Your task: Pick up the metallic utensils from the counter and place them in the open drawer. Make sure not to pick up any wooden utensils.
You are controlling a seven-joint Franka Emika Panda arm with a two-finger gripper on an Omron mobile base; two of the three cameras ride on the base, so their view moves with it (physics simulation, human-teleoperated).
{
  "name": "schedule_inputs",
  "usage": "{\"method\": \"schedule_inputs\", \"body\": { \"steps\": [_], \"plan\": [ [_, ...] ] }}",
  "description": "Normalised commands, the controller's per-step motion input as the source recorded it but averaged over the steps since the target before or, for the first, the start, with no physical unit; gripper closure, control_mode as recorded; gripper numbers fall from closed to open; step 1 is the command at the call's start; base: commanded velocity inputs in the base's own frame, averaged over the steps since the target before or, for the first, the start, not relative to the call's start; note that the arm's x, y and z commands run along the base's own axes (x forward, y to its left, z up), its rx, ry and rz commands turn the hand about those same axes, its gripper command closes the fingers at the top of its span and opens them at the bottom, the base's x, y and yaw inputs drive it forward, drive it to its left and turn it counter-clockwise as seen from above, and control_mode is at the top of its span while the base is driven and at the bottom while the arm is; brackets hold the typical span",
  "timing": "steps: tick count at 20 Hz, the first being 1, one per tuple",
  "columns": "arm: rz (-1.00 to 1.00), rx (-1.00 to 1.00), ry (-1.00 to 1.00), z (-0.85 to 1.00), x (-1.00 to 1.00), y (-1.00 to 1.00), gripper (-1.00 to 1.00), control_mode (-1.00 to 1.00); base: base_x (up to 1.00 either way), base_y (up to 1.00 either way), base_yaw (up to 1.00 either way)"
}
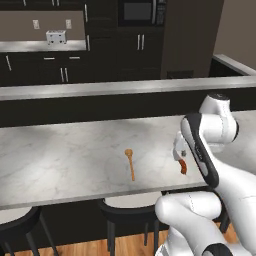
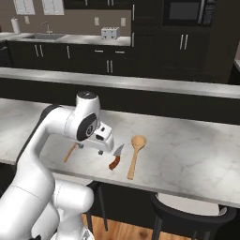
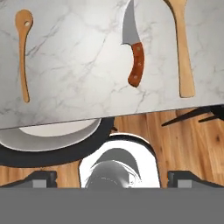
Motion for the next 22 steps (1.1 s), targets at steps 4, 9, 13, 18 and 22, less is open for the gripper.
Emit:
{"method": "schedule_inputs", "body": {
  "steps": [4, 9, 13, 18, 22],
  "plan": [
    [0.0, 0.0, 0.11, -0.56, 0.28, -0.36, -1.0, -1.0, 0.0, 0.0, 0.0],
    [0.0, 0.0, 0.16, -0.73, 0.53, -0.43, -1.0, -1.0, 0.0, 0.0, 0.0],
    [0.0, 0.0, 0.12, -0.68, 0.76, -0.06, -1.0, -1.0, 0.0, 0.0, 0.0],
    [0.0, 0.0, 0.11, -0.42, 0.85, -0.19, -1.0, -1.0, 0.0, 0.0, 0.0],
    [0.0, 0.0, 0.1, -0.32, 0.77, -0.38, -1.0, -1.0, 0.0, 0.0, 0.0]
  ]
}}
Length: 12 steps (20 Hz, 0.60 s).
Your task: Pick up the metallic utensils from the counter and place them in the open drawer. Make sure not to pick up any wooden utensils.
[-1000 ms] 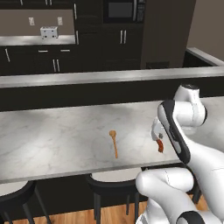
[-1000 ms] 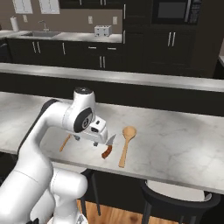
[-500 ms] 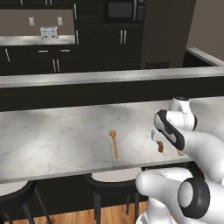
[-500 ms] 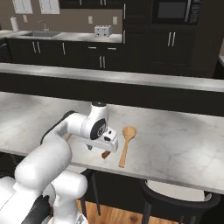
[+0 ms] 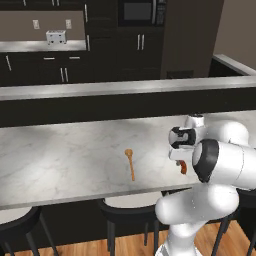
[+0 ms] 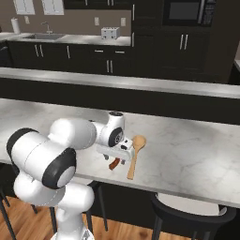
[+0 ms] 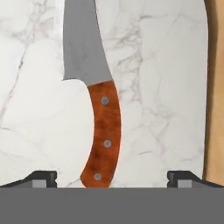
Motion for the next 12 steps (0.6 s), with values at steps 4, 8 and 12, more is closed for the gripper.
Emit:
{"method": "schedule_inputs", "body": {
  "steps": [4, 8, 12],
  "plan": [
    [0.0, 0.0, 0.11, -0.38, 0.66, -0.27, -1.0, -1.0, 0.0, 0.0, 0.0],
    [0.0, 0.0, 0.09, -0.38, 0.41, -0.04, -1.0, -1.0, 0.0, 0.0, 0.0],
    [0.0, 0.0, 0.05, -0.3, 0.11, 0.0, -1.0, -1.0, 0.0, 0.0, 0.0]
  ]
}}
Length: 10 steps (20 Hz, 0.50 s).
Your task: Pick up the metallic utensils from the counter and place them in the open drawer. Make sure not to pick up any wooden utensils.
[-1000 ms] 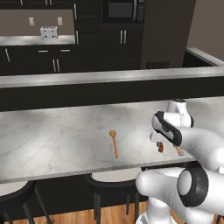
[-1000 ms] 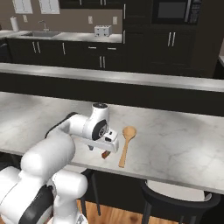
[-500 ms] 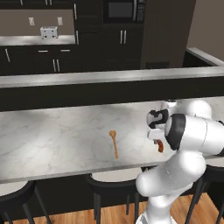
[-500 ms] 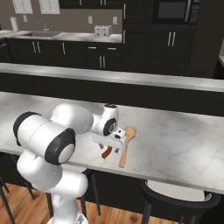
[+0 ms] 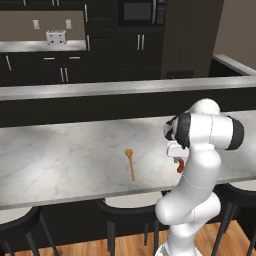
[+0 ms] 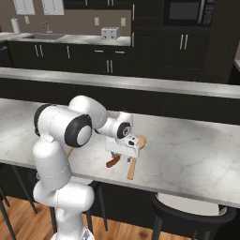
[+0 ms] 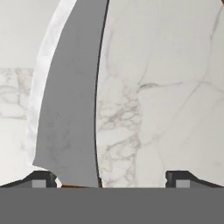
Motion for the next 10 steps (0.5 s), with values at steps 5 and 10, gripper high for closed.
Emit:
{"method": "schedule_inputs", "body": {
  "steps": [5, 10],
  "plan": [
    [0.0, 0.0, 0.01, -0.16, -0.03, 0.04, -1.0, -1.0, 0.0, 0.0, 0.0],
    [-0.01, 0.0, 0.0, -0.13, -0.43, 0.3, -1.0, -1.0, 0.0, 0.0, 0.0]
  ]
}}
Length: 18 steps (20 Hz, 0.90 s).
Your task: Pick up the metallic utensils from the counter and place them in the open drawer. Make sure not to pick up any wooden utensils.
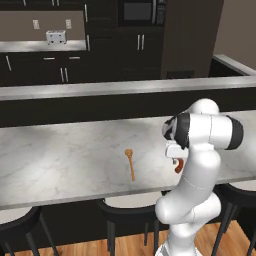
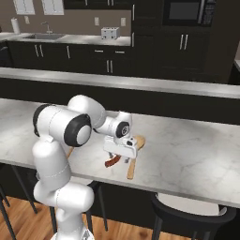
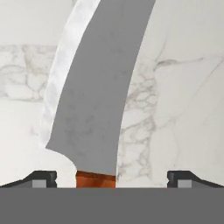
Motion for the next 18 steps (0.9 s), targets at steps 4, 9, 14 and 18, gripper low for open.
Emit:
{"method": "schedule_inputs", "body": {
  "steps": [4, 9, 14, 18],
  "plan": [
    [-0.01, 0.0, 0.0, -0.01, -0.48, 0.26, -1.0, -1.0, 0.0, 0.0, 0.0],
    [-0.01, 0.0, 0.05, -0.41, -0.15, 0.36, 1.0, -1.0, 0.0, 0.0, 0.0],
    [0.0, 0.0, 0.07, -0.66, 0.31, 0.36, 1.0, -1.0, 0.0, 0.0, 0.0],
    [0.0, 0.0, 0.01, -0.49, 0.17, 0.49, 1.0, -1.0, 0.0, 0.0, 0.0]
  ]
}}
